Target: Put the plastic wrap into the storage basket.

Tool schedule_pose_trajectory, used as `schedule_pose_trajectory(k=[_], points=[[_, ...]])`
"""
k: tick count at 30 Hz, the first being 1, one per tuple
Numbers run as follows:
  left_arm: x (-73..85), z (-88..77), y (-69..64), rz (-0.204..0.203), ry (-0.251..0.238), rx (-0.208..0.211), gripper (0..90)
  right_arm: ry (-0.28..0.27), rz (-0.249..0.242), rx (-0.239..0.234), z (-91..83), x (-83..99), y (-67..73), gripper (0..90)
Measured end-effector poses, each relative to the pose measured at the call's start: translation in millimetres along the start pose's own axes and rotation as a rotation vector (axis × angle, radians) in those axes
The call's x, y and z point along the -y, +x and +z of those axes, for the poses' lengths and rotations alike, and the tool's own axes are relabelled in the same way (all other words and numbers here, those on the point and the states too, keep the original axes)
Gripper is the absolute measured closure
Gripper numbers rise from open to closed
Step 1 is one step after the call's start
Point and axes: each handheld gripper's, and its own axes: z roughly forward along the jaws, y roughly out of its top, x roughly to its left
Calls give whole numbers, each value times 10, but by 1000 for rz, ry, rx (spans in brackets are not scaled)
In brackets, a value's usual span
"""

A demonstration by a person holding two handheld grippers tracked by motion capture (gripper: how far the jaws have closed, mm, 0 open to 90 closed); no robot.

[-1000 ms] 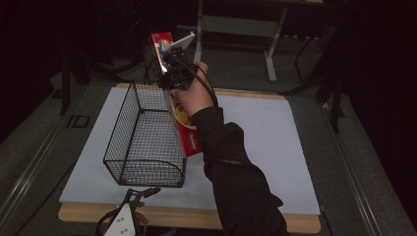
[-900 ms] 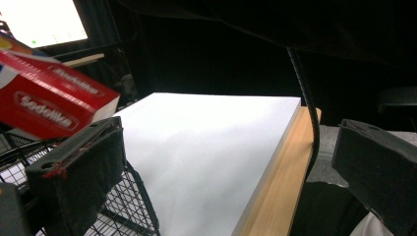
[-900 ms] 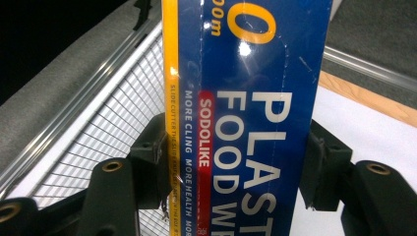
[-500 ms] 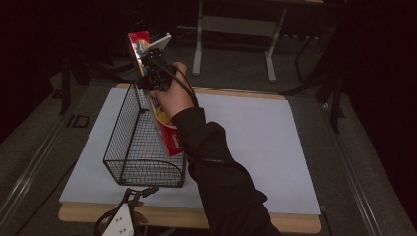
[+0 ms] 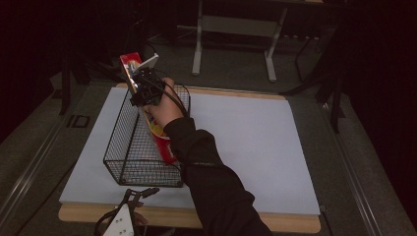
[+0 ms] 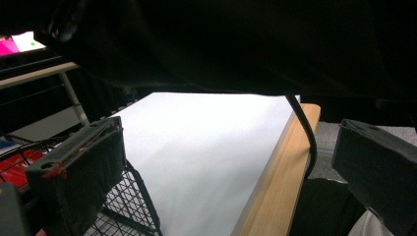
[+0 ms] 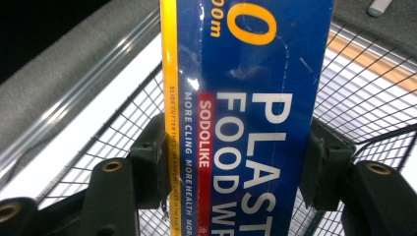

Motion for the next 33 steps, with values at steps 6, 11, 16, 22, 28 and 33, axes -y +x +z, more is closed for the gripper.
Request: schedule_pose_trajectory(k=[6, 11, 16, 22, 28, 33], points=[[1, -1, 4, -6, 2, 0, 2, 19, -9, 20, 177, 75, 20, 394], [0, -3, 6, -7, -1, 1, 2, 41, 7, 25, 295, 126, -3, 393], [-2, -5, 6, -6, -2, 1, 2, 49, 19, 59, 400, 184, -42, 392], [-2, -5, 13, -16, -5, 3, 2, 53, 38, 73, 473, 236, -99, 391], [-2, -1, 9, -12, -2, 3, 2, 54, 53, 77, 492, 237, -124, 390], [-6, 13, -4, -4, 0, 10, 2, 44, 61, 87, 546, 249, -137, 390]])
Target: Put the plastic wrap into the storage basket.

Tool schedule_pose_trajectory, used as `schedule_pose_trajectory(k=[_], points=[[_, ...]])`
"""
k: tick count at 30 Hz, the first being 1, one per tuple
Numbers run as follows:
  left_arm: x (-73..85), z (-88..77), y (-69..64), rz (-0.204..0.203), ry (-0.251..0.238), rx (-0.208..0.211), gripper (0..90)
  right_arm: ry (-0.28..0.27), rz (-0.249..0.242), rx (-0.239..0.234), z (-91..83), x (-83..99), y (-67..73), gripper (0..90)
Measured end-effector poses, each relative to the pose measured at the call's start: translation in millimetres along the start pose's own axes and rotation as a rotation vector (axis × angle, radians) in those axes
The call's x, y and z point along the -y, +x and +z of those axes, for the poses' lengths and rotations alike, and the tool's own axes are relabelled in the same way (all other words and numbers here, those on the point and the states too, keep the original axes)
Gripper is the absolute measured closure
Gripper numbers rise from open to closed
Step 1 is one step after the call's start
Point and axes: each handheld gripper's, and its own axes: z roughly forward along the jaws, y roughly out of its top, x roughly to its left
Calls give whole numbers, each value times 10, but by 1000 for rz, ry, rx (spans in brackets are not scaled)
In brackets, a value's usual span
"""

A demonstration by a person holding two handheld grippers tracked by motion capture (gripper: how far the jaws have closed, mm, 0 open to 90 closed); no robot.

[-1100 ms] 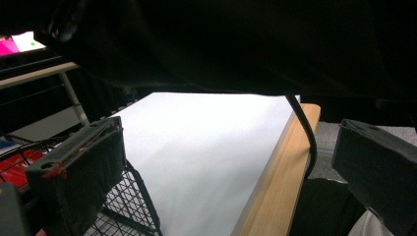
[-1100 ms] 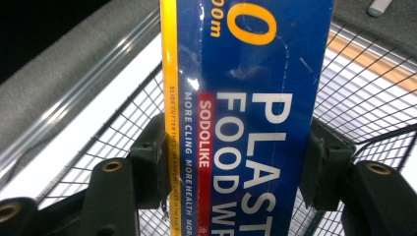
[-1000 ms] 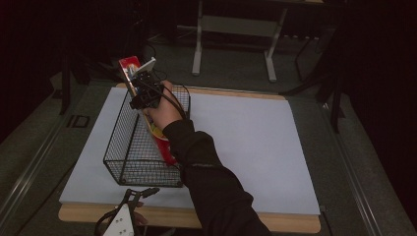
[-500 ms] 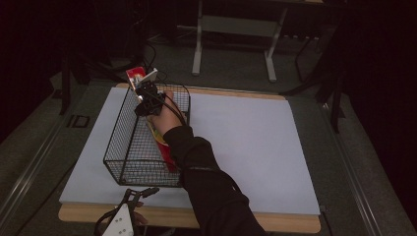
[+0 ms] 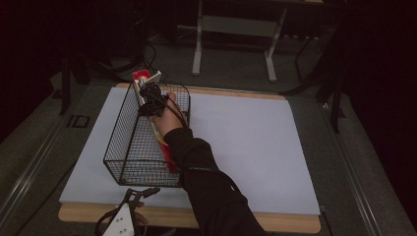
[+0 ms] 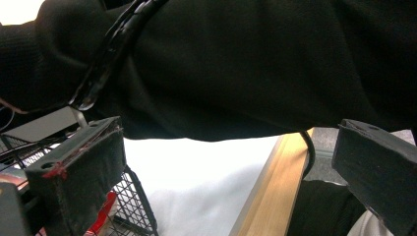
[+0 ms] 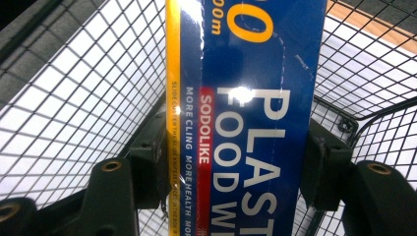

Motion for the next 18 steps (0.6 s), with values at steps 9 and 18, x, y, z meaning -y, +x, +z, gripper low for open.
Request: schedule_pose_trajectory(k=[9, 18], points=[[-3, -2, 0, -2, -1, 0, 2, -1, -30, -8, 23, -9, 56, 385], [-2, -2, 3, 0, 0, 0, 2, 2, -34, -31, 22, -12, 25, 371]])
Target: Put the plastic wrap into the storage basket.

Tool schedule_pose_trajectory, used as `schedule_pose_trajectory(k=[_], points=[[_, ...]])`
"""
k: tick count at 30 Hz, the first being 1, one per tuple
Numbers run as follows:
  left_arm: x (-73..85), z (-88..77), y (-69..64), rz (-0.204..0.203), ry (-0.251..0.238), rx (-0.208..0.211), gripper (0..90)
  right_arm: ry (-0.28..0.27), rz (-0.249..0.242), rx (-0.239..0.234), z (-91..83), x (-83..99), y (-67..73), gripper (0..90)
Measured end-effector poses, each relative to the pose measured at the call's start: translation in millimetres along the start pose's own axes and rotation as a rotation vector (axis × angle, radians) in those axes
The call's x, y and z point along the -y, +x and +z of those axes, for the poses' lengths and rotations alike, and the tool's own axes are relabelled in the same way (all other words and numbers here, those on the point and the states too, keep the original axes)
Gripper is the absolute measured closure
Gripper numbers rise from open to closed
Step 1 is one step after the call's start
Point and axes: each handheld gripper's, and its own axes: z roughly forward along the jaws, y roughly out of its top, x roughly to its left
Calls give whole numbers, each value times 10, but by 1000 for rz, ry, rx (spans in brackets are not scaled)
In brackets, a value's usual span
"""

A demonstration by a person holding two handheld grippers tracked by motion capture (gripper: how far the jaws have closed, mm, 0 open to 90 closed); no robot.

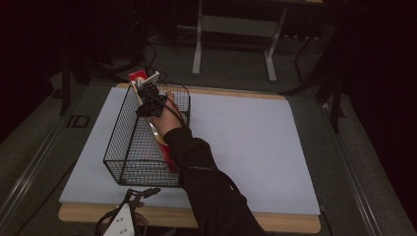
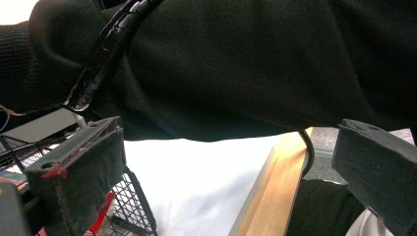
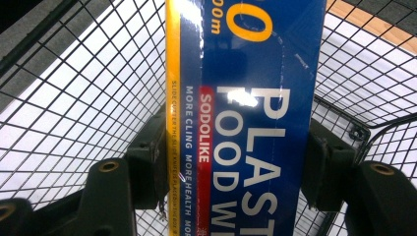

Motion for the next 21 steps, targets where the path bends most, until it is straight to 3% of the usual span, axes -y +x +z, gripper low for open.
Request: schedule_pose_trajectory(k=[7, 12, 14, 21], points=[[1, 1, -2, 0, 1, 3, 2, -14, 8, -22, -39, 15, -33, 287], [3, 6, -4, 0, 3, 3, 2, -12, -20, -103, -99, 66, -92, 122], [5, 9, -1, -4, 4, 6, 2, -16, -25, -132, -130, 95, -111, 131], [8, 23, -14, -1, 15, 6, 2, -70, -67, -141, -305, 179, -184, 137]])
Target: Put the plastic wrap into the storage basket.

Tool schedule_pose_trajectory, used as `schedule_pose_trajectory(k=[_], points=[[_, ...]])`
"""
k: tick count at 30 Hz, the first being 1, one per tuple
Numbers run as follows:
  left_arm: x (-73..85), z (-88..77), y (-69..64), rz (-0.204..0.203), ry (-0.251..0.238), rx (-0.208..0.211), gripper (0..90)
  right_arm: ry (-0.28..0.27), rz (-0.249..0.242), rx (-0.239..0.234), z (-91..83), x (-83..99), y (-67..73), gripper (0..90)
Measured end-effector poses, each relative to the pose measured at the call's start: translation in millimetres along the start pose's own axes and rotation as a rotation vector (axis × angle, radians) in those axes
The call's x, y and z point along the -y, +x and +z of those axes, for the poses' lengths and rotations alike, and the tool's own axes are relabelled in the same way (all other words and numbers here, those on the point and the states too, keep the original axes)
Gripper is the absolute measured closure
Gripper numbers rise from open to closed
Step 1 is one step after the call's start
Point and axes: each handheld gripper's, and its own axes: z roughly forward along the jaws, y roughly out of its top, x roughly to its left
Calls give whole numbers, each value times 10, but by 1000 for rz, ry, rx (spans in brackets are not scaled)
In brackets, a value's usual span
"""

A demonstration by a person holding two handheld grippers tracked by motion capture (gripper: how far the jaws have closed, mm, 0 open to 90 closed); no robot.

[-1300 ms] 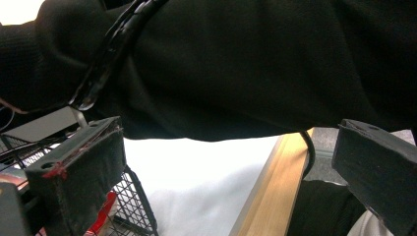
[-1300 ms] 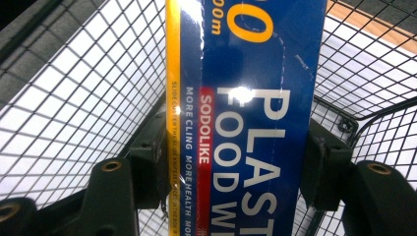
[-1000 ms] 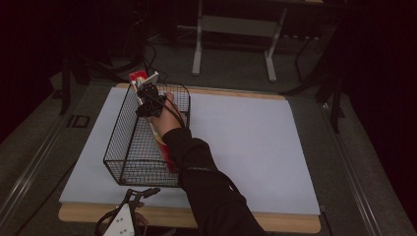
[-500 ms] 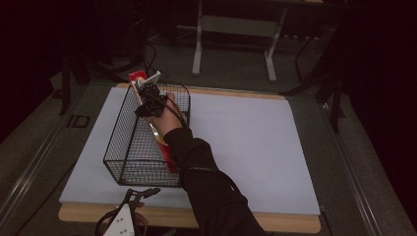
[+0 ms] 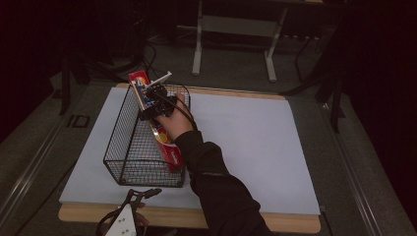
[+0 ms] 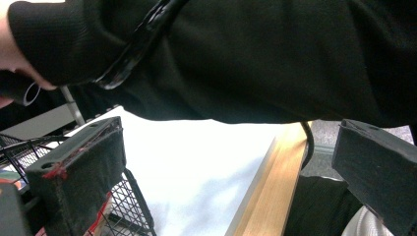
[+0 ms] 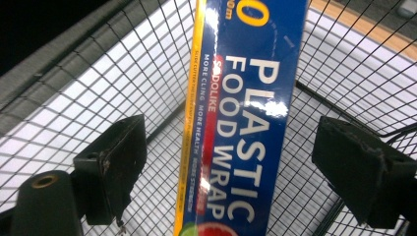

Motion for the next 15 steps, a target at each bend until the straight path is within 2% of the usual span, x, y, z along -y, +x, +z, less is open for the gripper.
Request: schedule_pose_trajectory(k=[6, 15], points=[[4, 12, -12, 1, 9, 7, 2, -19, -17, -44, -174, 61, -57, 138], [8, 19, -4, -3, 11, 3, 2, -79, 11, -75, -464, 196, -253, 138]])
